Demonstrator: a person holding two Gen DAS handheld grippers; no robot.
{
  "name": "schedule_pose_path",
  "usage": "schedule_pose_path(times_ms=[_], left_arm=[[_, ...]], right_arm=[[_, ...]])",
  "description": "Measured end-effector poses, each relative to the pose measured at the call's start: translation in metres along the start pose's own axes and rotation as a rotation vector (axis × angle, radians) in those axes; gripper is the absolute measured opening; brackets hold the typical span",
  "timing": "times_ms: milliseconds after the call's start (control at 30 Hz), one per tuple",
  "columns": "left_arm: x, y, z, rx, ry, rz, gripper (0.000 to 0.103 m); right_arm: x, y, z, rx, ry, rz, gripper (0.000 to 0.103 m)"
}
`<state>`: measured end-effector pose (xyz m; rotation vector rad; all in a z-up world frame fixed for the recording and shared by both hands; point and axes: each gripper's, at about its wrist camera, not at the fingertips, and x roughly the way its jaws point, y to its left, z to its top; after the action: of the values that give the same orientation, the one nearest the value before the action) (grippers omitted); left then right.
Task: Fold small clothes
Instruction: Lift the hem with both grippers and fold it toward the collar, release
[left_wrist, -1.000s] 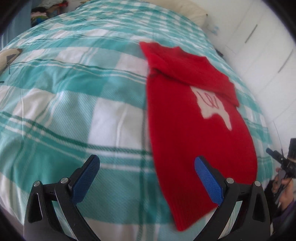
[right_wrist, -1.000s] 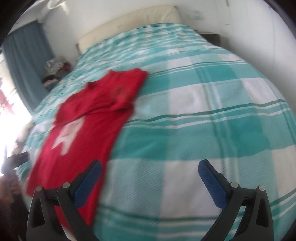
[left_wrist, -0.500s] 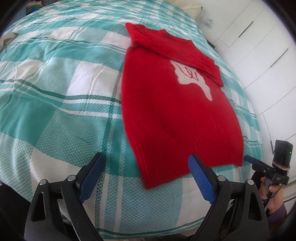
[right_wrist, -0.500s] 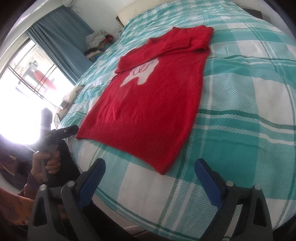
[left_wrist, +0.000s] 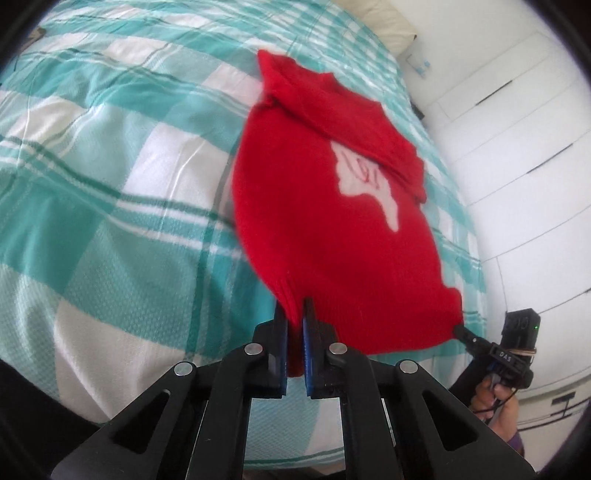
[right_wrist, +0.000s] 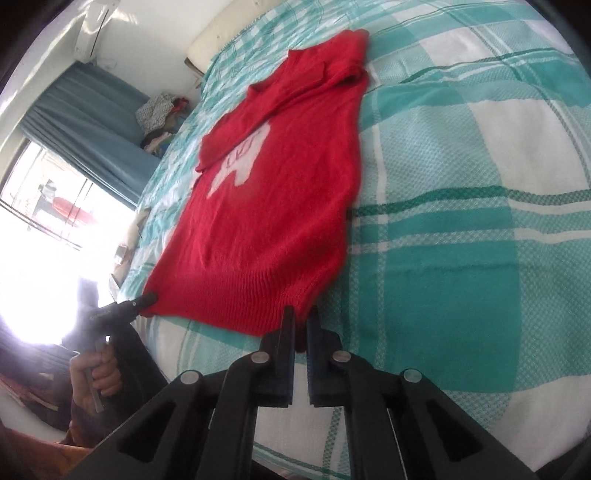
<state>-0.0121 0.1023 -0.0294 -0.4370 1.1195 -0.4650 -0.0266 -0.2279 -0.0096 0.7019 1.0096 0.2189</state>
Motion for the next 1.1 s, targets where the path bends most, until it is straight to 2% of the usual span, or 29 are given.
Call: schedule_pose_path(times_ms=[100,200,300,367,467,600,700,800,833,867,933,967,1100], left_arm=[[-0.003,-0.020,0.047,0.020,-0.069,-0.050,0.005],[0.012,-0.038,0.109,0.035,-0.128,-0.064,0.005],[0.043,-0.042,0.171,-0.011,-0.150,-0.048,0.005],[0.068,-0.038,0.208,-0.060,-0.135,-0.034,0.005],[0.104,-0.032,0.252,-0.089,-0.123,0.017,0.005],[0.141,-0.019,0.293,-0.127,-0.121,0.071,0.005],[0.164,-0.010,0.310,-0.155,-0.109,0.083,0.005],[0.176,0.000,0.321,-0.203,-0.109,0.073,0.010],[0.179,0.003,0.324,-0.219,-0.108,0.068,0.020],[0.179,0.005,0.326,-0.228,-0.115,0.070,0.044],[0.170,0.008,0.325,-0.228,-0.180,0.099,0.075],[0.163,0.009,0.323,-0.225,-0.216,0.113,0.082],[0.139,0.018,0.316,-0.222,-0.265,0.143,0.083]], right_arm=[[-0.014,0.008,0.035,-0.012,-0.091,0.017,0.005],[-0.014,0.014,0.088,-0.018,-0.191,0.012,0.005],[0.002,0.014,0.149,0.000,-0.262,0.003,0.005],[0.018,0.015,0.189,-0.004,-0.298,-0.033,0.005],[0.047,0.013,0.242,-0.034,-0.314,-0.090,0.005],[0.092,0.003,0.298,-0.039,-0.280,-0.144,0.005],[0.118,-0.013,0.323,-0.018,-0.261,-0.154,0.005],[0.134,-0.030,0.338,0.022,-0.265,-0.134,0.005],[0.138,-0.037,0.341,0.043,-0.268,-0.129,0.006],[0.138,-0.042,0.343,0.066,-0.280,-0.126,0.009],[0.134,-0.049,0.346,0.103,-0.312,-0.139,0.018],[0.130,-0.052,0.347,0.118,-0.323,-0.137,0.021],[0.107,-0.051,0.340,0.091,-0.341,-0.171,0.021]])
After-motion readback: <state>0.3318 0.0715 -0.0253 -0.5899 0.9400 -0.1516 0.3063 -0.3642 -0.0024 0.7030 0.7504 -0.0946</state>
